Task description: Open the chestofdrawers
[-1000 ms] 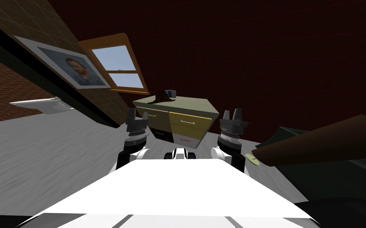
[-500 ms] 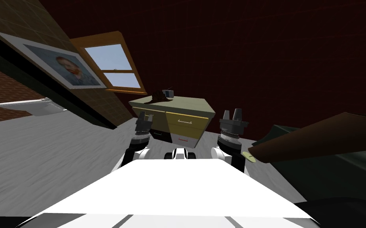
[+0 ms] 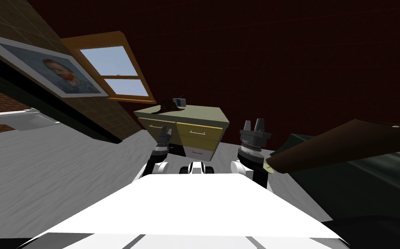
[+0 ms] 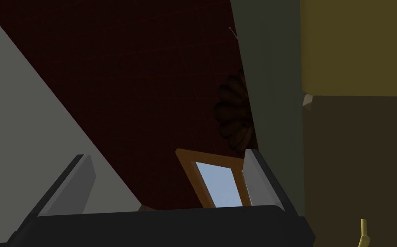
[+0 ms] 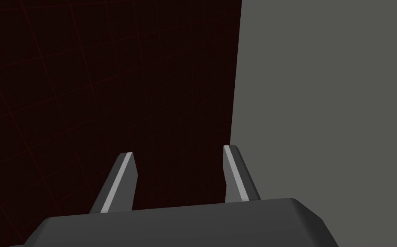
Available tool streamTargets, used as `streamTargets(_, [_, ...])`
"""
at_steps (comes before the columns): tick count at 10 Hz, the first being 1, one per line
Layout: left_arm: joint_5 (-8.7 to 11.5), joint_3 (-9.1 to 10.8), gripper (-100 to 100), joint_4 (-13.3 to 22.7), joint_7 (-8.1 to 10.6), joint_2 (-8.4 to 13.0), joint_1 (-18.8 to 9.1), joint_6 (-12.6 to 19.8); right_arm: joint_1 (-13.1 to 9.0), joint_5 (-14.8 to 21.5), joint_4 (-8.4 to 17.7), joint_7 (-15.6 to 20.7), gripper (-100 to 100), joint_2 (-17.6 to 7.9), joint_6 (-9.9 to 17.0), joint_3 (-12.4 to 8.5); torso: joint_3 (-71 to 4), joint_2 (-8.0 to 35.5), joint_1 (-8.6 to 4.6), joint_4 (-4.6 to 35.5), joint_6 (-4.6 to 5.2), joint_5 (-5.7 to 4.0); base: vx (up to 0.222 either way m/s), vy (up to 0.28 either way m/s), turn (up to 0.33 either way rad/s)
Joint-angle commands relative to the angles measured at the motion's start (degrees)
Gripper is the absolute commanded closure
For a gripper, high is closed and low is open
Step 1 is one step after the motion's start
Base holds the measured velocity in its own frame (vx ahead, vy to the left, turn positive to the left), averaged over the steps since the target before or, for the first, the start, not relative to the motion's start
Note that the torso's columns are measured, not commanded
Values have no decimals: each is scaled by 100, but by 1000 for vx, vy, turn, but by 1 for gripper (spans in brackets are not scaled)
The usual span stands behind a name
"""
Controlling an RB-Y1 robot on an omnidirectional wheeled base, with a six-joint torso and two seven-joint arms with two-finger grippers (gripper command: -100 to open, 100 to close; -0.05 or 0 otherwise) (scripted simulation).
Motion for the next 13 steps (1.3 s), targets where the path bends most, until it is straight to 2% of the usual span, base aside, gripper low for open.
streamTargets(1, [-121,-68,-100,370,-41,-116,-111,115,0,0,0,0,0,0,0,0,2,3,-2,1,1,0,-1,-69,-65])
streamTargets(13, [-534,-282,-100,1678,-173,-66,-525,526,0,0,0,0,0,0,0,0,2,4,-2,1,1,0,0,-51,-46])
